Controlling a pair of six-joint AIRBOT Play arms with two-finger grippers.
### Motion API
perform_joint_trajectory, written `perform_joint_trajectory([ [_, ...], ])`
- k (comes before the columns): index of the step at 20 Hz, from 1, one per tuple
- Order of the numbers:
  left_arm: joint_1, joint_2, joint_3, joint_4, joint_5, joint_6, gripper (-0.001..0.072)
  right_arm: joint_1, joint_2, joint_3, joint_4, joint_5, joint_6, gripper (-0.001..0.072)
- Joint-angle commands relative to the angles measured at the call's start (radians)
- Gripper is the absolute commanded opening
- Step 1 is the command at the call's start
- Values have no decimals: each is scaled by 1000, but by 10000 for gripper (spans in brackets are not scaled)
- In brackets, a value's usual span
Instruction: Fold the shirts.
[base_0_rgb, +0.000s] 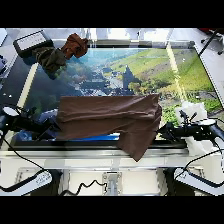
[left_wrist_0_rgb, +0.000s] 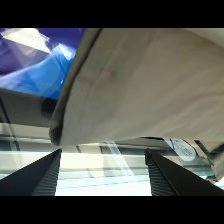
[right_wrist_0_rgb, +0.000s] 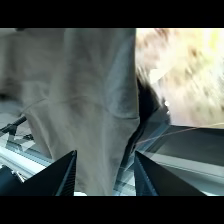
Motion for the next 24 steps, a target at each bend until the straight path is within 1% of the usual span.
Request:
perform_joint_trajectory([
  [1,-10,-7,-1,115,12,-66,544,7,0,-11,-11,-15,1,424],
  [2,-10,-11,-1,156,10,-88,545,7,0,-11,-11,-18,1,424],
  [4,-10,-29,-1,169,1,-92,545,7,0,-11,-11,-22,0,424],
  [8,-10,-119,-1,85,1,-86,545,7,0,-11,-11,-25,0,424],
  [12,-10,-180,0,-40,52,-55,545,7,0,-11,-11,-25,-1,424],
  [17,-10,-191,0,-43,97,-52,543,7,0,-11,-10,-32,-2,424],
  [18,-10,-191,0,-42,98,-52,492,7,0,-11,-10,-31,-1,424],
  [20,-10,-191,0,-42,98,-52,242,7,0,-11,-10,-26,5,423],
  [21,-10,-191,0,-42,98,-52,155,7,0,-11,-11,-22,19,422],
  [22,-10,-191,0,-41,97,-52,104,7,0,-11,-11,-14,32,423],
  [23,-10,-191,0,-42,97,-52,80,7,0,-11,-12,-6,39,423],
  [24,-10,-191,0,-42,96,-52,32,8,0,-11,-15,5,40,424],
])
